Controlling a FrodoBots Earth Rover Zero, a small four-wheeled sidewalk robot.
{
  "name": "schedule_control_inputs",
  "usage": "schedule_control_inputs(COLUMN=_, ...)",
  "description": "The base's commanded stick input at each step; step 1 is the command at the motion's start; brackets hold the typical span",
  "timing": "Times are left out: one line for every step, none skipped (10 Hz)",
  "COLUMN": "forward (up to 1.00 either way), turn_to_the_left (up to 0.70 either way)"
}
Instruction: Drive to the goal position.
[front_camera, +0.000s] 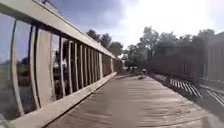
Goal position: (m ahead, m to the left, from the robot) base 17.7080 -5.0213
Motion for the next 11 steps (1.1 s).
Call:
schedule_control_inputs(forward=0.85, turn_to_the_left=-0.16)
schedule_control_inputs(forward=0.85, turn_to_the_left=-0.25)
schedule_control_inputs(forward=0.85, turn_to_the_left=-0.3)
schedule_control_inputs(forward=0.85, turn_to_the_left=0.0)
schedule_control_inputs(forward=0.85, turn_to_the_left=0.0)
schedule_control_inputs(forward=0.85, turn_to_the_left=0.0)
schedule_control_inputs(forward=0.85, turn_to_the_left=0.0)
schedule_control_inputs(forward=0.85, turn_to_the_left=0.0)
schedule_control_inputs(forward=0.85, turn_to_the_left=-0.17)
schedule_control_inputs(forward=0.85, turn_to_the_left=-0.18)
schedule_control_inputs(forward=0.85, turn_to_the_left=-0.06)
